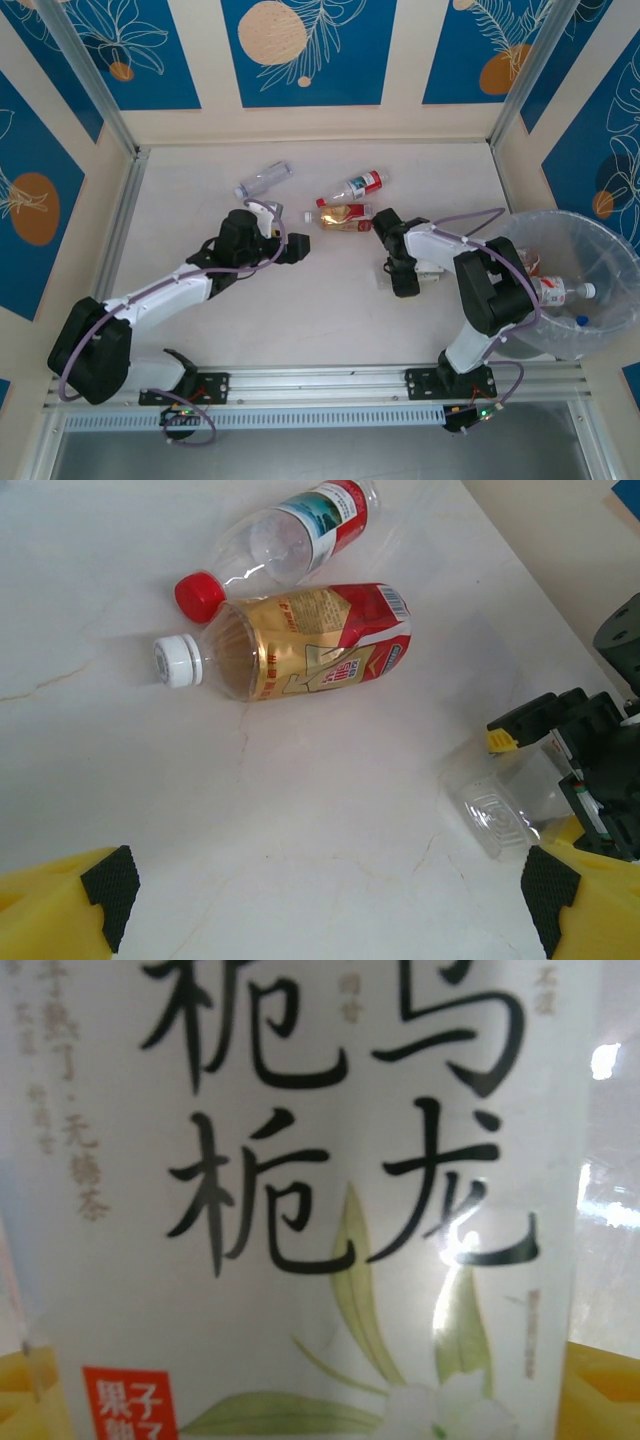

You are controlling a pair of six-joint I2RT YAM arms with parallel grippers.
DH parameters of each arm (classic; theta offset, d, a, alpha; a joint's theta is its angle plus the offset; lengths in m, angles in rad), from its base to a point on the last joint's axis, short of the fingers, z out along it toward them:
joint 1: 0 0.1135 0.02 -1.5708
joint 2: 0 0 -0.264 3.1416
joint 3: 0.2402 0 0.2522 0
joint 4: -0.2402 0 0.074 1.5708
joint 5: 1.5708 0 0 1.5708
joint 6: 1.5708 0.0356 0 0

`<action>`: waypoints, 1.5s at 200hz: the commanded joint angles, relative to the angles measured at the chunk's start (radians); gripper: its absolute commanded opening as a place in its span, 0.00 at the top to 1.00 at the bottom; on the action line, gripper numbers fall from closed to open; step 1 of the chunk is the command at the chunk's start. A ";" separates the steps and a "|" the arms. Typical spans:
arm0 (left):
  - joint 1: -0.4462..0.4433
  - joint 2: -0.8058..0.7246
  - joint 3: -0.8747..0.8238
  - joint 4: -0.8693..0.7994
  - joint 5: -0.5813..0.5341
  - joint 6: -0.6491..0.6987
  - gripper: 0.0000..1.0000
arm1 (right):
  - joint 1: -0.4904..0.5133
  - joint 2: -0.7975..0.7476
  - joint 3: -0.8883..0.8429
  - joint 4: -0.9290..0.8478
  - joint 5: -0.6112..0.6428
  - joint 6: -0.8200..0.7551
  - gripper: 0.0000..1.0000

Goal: Put the plastic bottles in the bin

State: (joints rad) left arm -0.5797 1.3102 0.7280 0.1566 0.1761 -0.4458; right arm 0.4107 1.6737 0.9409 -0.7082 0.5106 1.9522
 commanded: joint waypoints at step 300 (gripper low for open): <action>0.008 0.062 0.042 0.024 -0.128 -0.132 0.01 | 0.224 -0.418 0.030 0.266 0.262 -0.993 0.96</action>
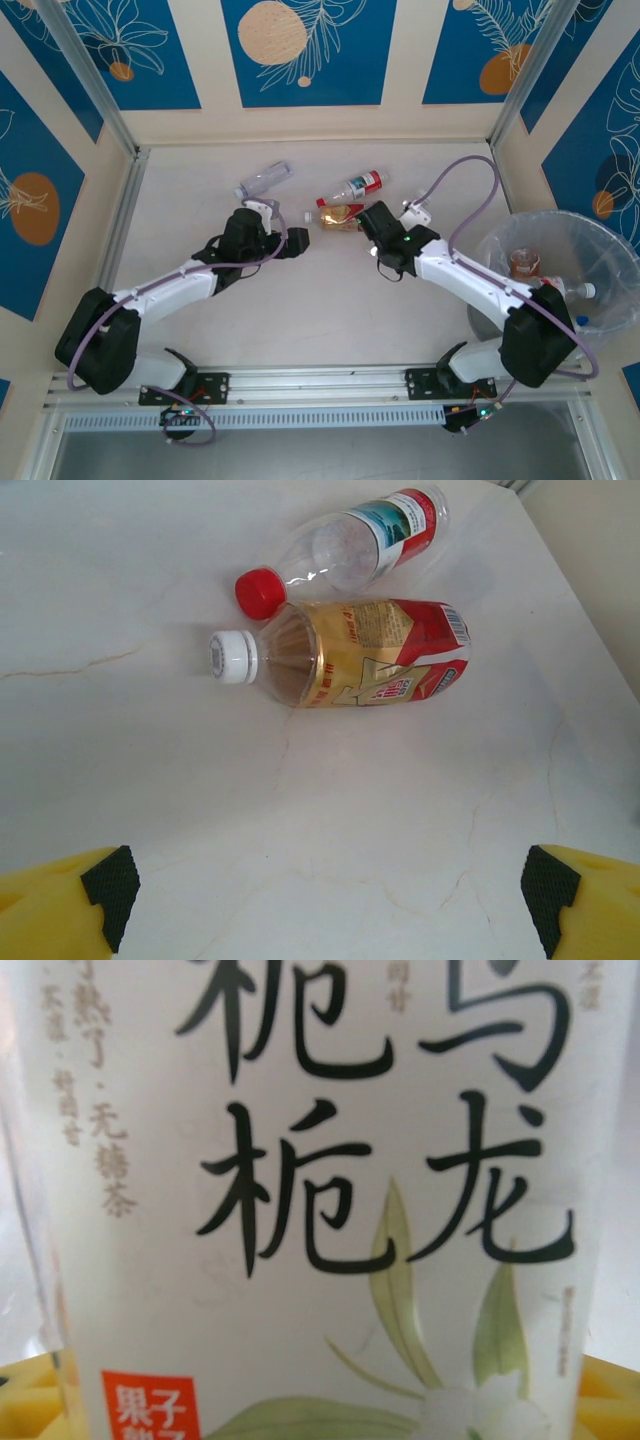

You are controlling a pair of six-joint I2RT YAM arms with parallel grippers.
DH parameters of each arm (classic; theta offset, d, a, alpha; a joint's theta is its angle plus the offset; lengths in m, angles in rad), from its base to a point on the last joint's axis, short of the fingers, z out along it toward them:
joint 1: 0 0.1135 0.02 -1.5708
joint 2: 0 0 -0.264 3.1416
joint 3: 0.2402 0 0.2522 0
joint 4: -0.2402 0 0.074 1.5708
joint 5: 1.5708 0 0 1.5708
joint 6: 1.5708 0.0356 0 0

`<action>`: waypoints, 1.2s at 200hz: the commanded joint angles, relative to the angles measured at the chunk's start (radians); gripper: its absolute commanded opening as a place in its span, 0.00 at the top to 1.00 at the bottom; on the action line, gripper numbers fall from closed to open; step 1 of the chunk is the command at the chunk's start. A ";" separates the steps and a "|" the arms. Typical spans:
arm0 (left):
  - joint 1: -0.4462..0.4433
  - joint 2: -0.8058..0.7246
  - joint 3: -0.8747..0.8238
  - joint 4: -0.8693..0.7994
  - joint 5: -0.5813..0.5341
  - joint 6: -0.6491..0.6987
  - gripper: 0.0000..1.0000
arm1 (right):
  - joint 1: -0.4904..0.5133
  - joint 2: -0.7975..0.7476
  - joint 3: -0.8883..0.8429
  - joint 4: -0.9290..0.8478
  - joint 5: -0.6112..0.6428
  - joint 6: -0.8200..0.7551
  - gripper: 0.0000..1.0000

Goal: Put the plastic bottles in the bin

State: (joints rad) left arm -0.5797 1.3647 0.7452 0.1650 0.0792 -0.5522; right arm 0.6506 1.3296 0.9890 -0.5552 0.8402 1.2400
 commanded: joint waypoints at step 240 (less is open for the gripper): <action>0.006 0.099 0.086 0.070 0.040 -0.100 0.01 | -0.387 -0.560 0.306 -0.255 -0.476 -1.009 1.00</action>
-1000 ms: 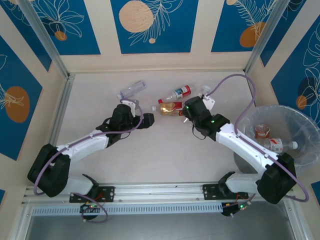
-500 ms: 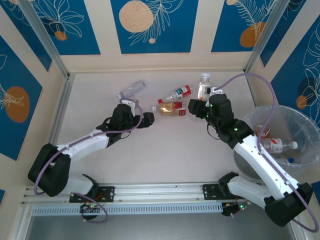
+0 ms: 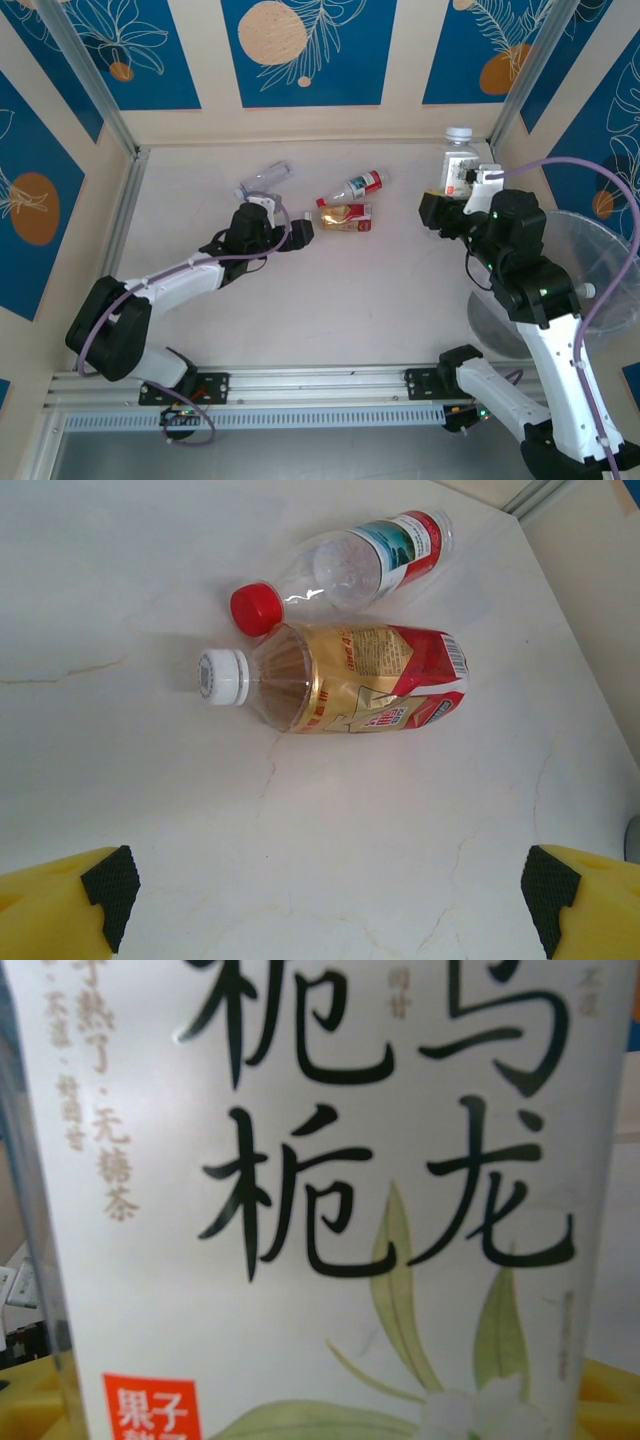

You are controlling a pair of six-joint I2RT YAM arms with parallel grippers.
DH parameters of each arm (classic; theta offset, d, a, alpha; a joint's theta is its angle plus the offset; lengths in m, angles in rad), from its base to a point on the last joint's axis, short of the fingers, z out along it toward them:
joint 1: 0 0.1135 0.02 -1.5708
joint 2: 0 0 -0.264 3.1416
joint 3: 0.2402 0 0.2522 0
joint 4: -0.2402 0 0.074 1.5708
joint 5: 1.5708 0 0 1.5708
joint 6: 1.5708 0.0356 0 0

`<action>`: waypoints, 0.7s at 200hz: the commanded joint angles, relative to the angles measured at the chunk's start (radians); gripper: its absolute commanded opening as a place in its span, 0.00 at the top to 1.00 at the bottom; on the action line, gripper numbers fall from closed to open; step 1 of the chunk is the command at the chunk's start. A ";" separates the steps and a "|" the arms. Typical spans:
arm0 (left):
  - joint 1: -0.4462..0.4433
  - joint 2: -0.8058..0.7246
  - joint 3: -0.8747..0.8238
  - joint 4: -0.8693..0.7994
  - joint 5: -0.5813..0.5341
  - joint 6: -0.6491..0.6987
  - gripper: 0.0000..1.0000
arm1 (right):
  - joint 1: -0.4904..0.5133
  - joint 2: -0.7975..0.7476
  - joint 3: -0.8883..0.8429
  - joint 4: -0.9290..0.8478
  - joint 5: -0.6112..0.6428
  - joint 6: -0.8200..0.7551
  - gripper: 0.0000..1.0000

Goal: Put the plastic bottles in the bin

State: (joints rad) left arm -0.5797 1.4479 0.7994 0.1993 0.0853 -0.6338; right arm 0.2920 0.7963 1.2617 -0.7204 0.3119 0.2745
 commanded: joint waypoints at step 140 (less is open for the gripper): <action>0.007 0.000 0.034 0.041 0.061 0.027 0.01 | -0.414 -0.005 0.189 -0.309 0.365 -0.079 1.00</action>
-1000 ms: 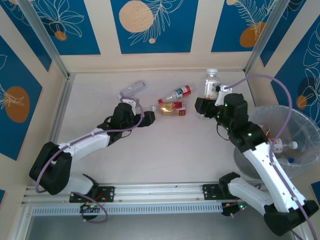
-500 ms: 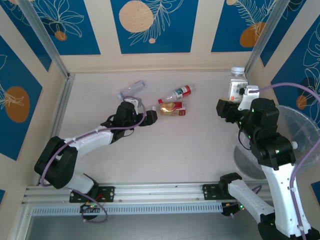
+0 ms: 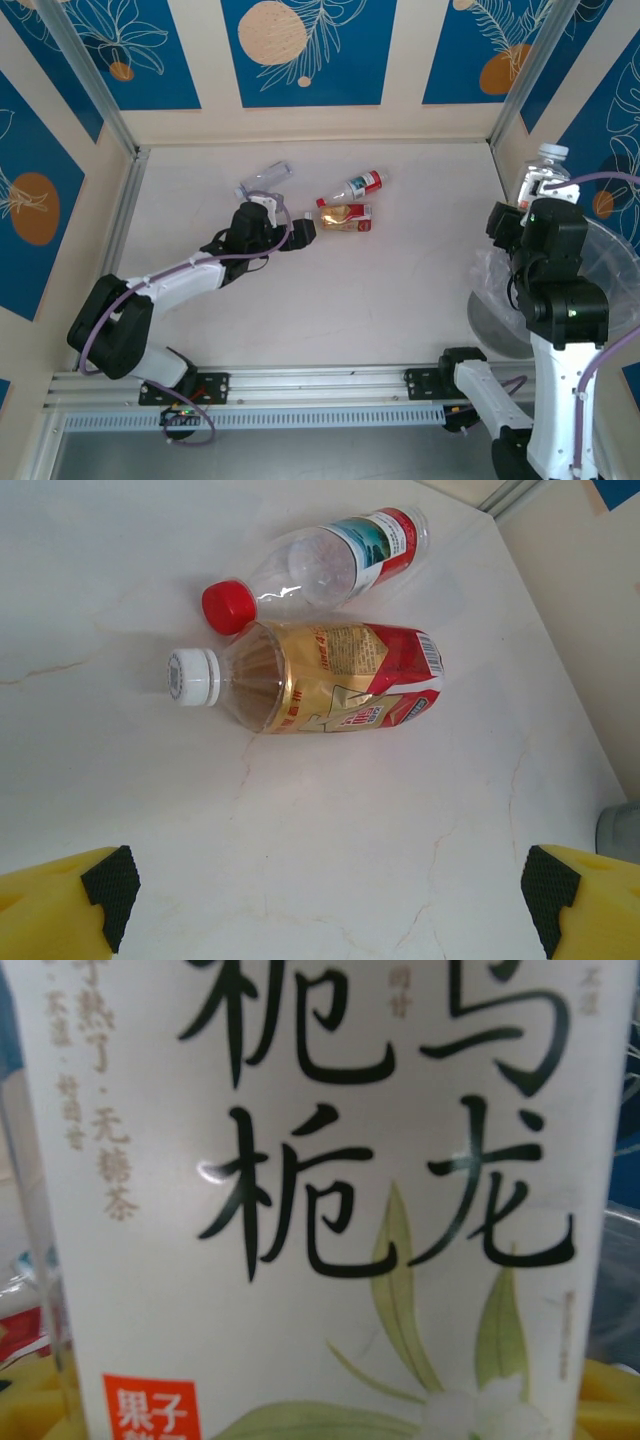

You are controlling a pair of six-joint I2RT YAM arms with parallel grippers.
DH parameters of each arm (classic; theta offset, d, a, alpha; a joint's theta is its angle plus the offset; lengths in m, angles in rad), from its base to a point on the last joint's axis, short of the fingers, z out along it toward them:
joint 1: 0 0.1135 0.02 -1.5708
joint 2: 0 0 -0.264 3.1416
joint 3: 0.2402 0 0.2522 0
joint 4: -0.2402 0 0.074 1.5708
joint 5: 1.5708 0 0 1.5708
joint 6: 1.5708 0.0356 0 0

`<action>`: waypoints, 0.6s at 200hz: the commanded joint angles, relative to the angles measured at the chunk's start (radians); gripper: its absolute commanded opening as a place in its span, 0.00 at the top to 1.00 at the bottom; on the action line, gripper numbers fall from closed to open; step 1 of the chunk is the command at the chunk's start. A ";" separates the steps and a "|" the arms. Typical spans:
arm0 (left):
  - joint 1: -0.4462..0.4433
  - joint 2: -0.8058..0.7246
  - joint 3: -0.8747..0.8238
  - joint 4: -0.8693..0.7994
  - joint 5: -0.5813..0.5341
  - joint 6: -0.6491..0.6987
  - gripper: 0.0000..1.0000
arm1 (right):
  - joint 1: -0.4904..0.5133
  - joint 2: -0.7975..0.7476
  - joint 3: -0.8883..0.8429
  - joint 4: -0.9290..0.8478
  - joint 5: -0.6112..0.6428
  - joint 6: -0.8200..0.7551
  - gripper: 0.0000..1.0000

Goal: Put the plastic bottles in the bin

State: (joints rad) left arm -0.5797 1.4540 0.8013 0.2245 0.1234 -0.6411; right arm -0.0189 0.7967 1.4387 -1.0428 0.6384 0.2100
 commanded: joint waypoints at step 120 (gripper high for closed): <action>0.007 0.072 0.061 0.051 0.076 0.027 0.01 | -0.397 -0.083 -0.329 0.156 0.205 0.215 0.22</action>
State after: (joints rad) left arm -0.5797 1.5169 0.8280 0.2493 0.1692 -0.6262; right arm -0.4076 0.7246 1.1419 -0.9302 0.7525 0.3389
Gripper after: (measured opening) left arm 0.993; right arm 0.659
